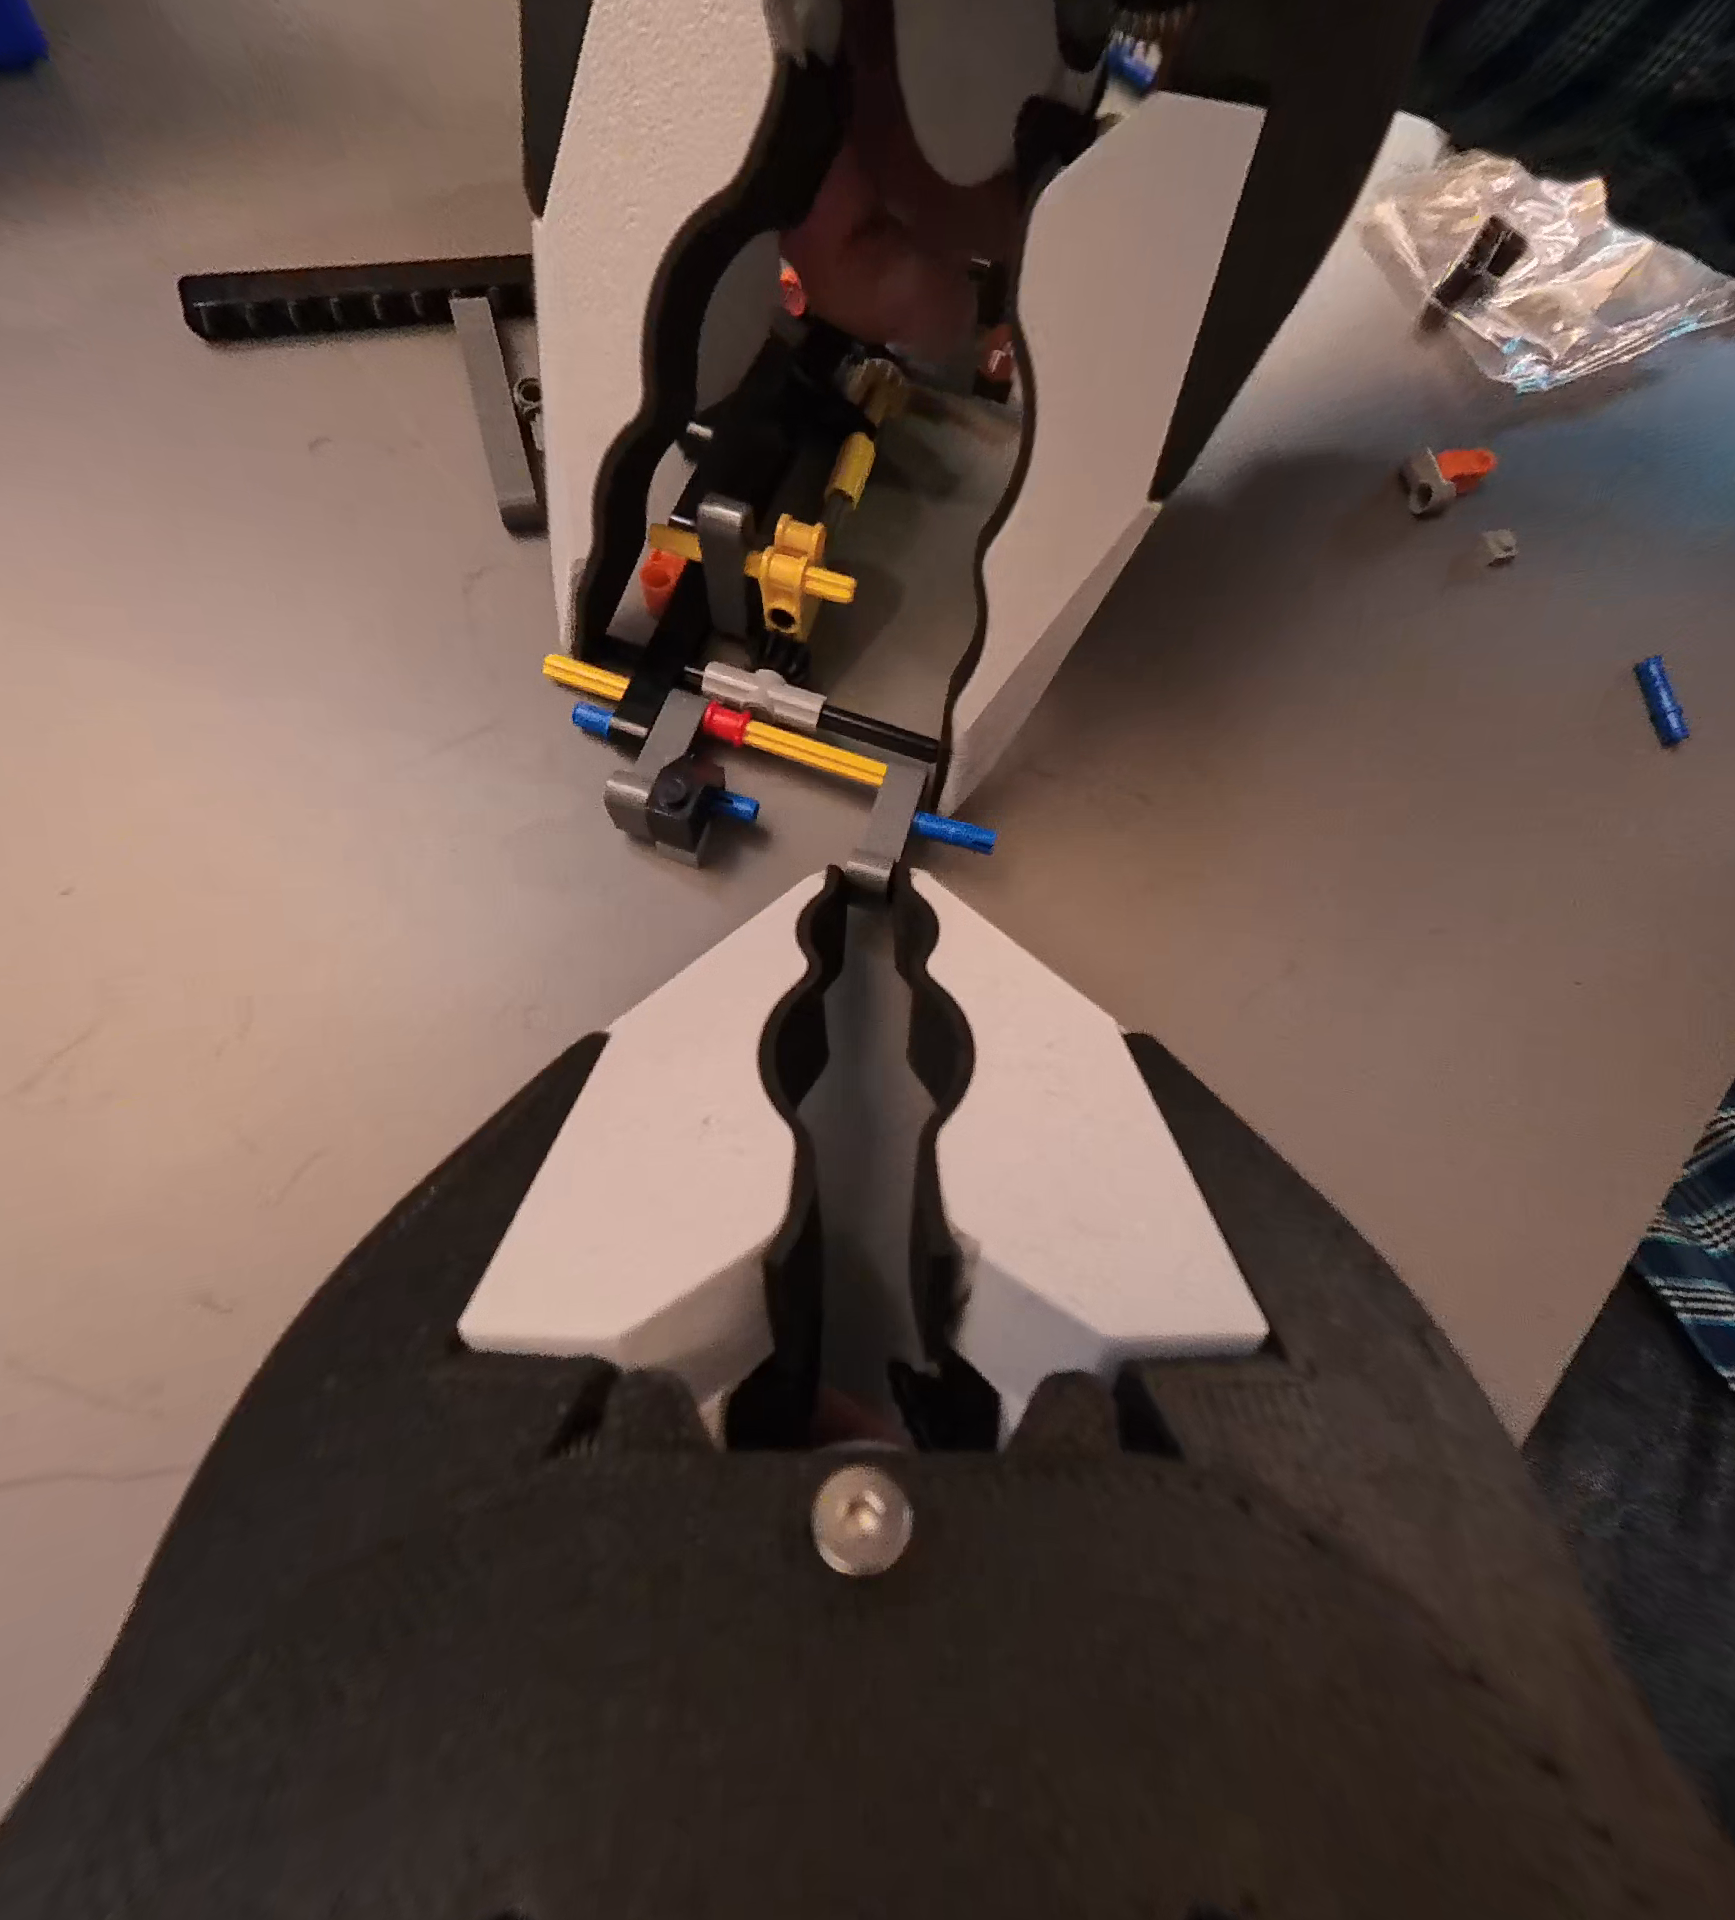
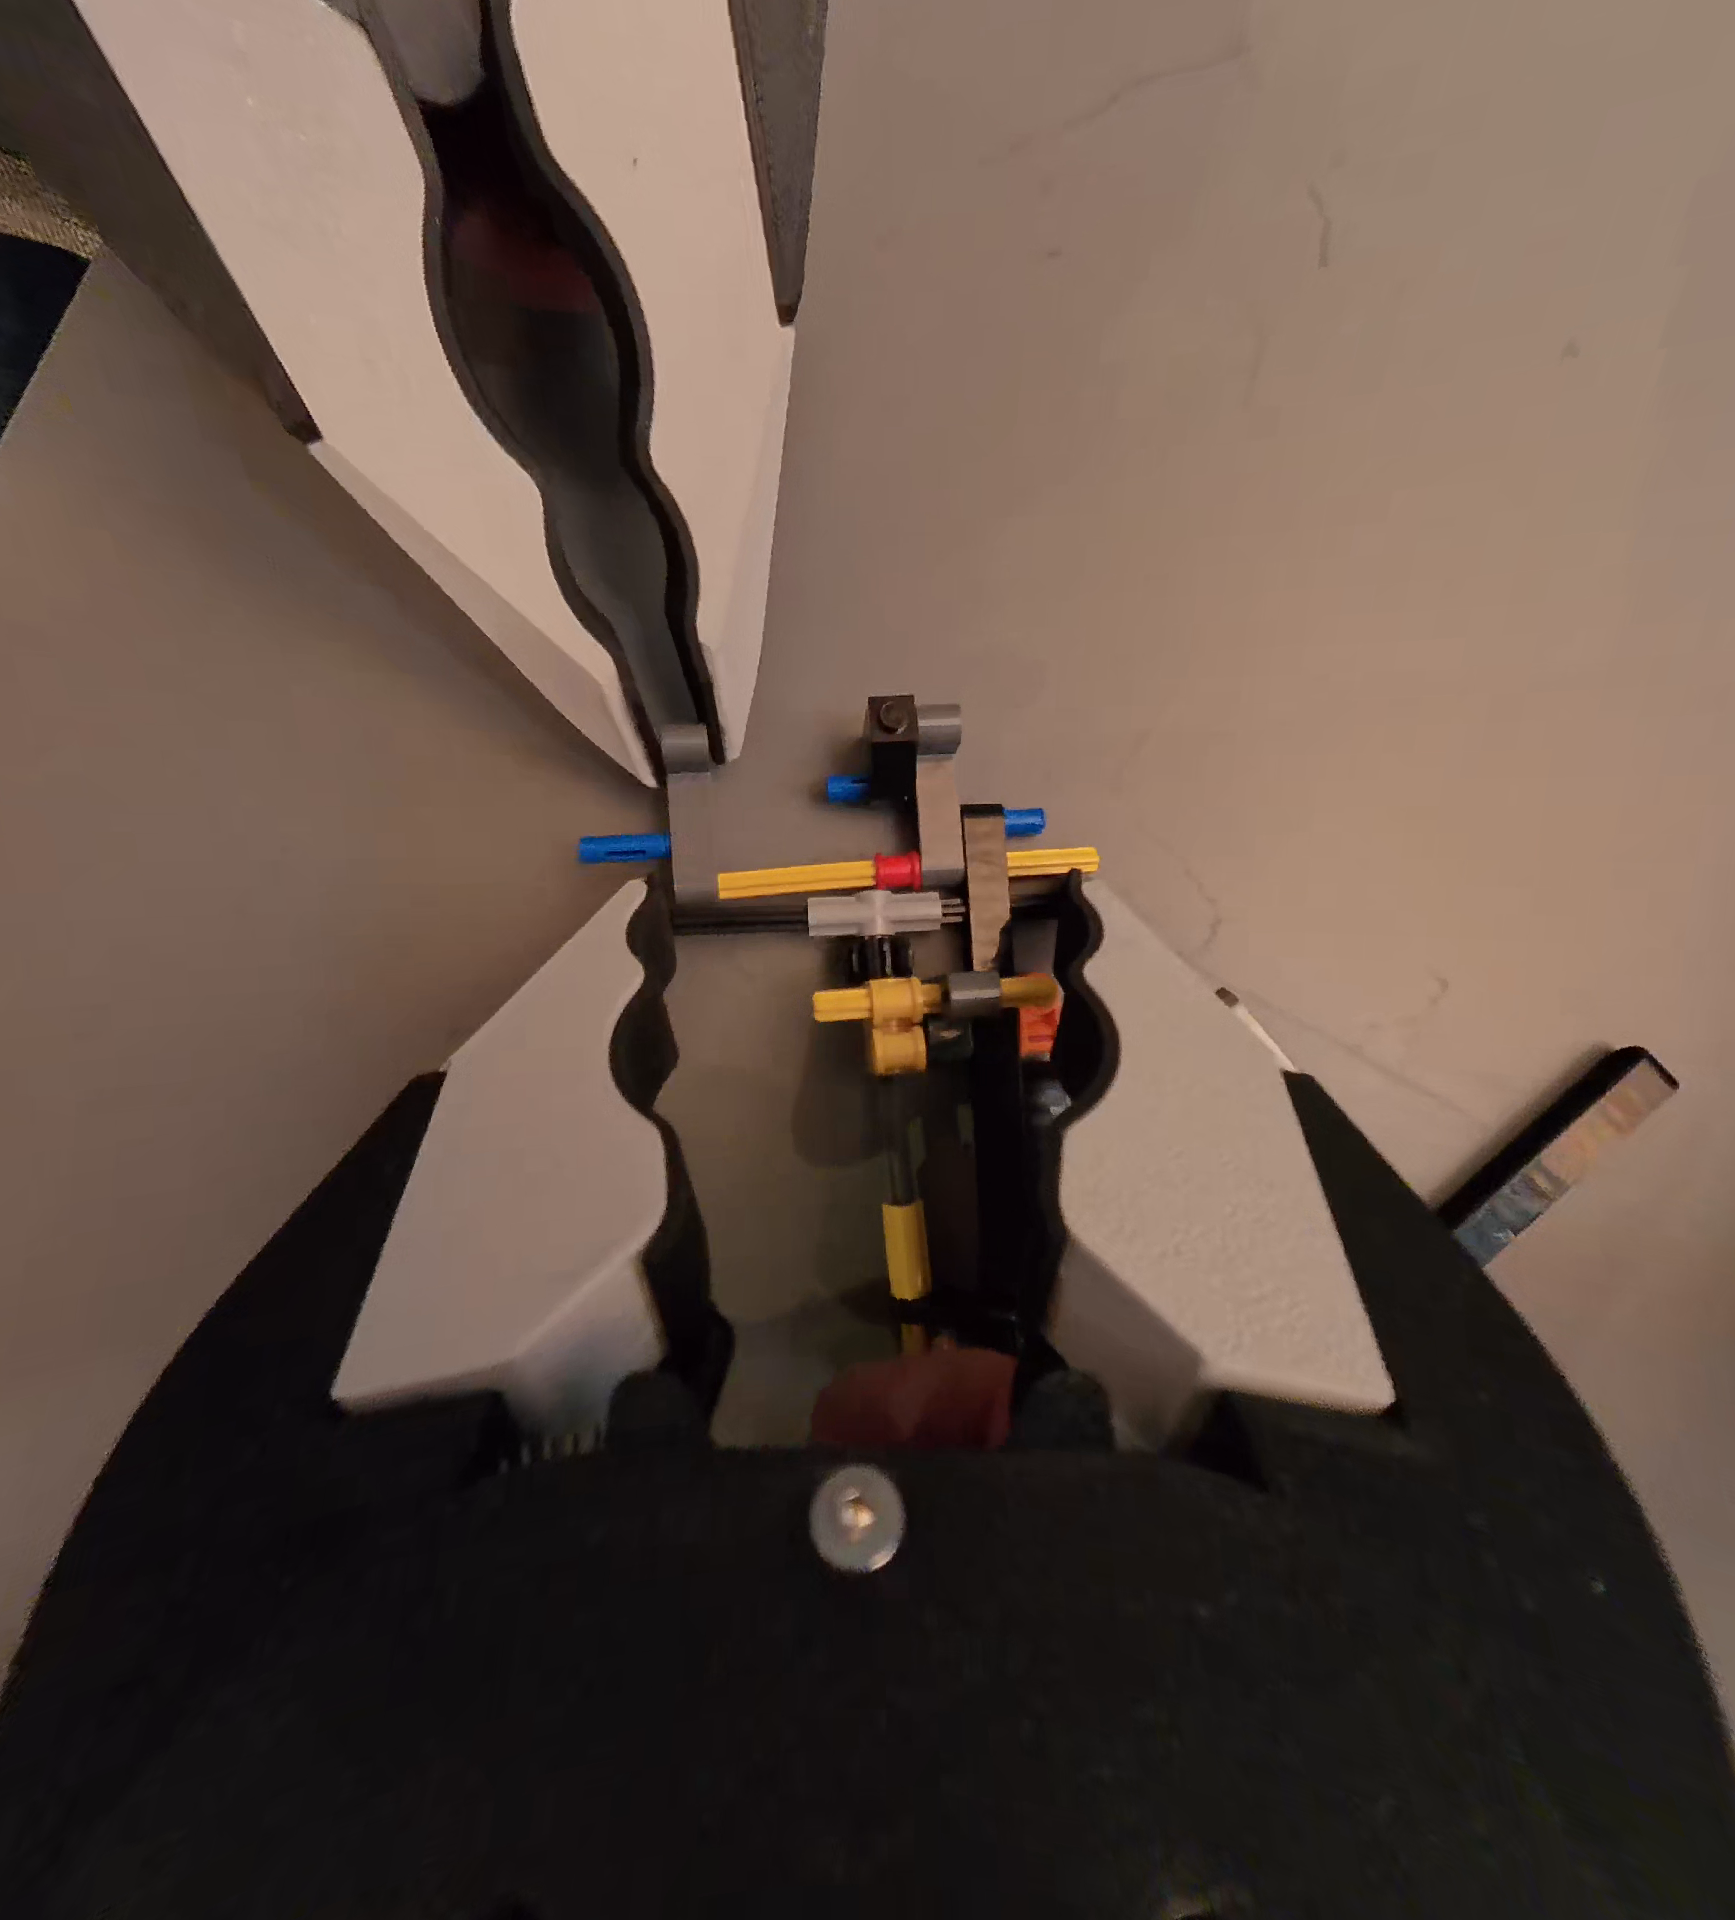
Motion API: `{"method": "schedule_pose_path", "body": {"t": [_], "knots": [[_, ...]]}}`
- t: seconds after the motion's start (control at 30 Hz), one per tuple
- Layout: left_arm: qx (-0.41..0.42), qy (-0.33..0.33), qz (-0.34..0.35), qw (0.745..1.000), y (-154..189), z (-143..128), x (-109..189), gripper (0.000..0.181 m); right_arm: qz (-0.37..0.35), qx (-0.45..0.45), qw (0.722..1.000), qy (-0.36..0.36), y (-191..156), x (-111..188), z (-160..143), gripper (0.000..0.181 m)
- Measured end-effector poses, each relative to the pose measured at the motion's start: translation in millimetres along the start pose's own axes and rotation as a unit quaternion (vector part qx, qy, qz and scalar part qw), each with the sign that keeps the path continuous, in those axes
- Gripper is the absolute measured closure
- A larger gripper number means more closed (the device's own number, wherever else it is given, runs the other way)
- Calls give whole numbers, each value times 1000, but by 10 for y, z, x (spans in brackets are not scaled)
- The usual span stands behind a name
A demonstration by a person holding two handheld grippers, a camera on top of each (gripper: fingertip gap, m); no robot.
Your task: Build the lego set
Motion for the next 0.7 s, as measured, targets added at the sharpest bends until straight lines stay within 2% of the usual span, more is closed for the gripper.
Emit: {"method": "schedule_pose_path", "body": {"t": [0.3, 0.7], "knots": [[-8, -2, 18, 1000, -16, -1, 3, 174, -9, 7, 1000, 3, 3, -5, -7, 110], [-15, 5, -1, 1000, 29, 13, 6, 176, -29, 12, 999, -17, 35, 10, 20, 105]]}}
Point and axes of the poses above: each gripper's, where its closed fingertips meet, x back along the fingers, z out of its top, y = z × x across the jaws, the point moved 4 cm from there along x, back along the fingers, and after that the axes turned 8 degrees about -x, right-handed, at the moved point
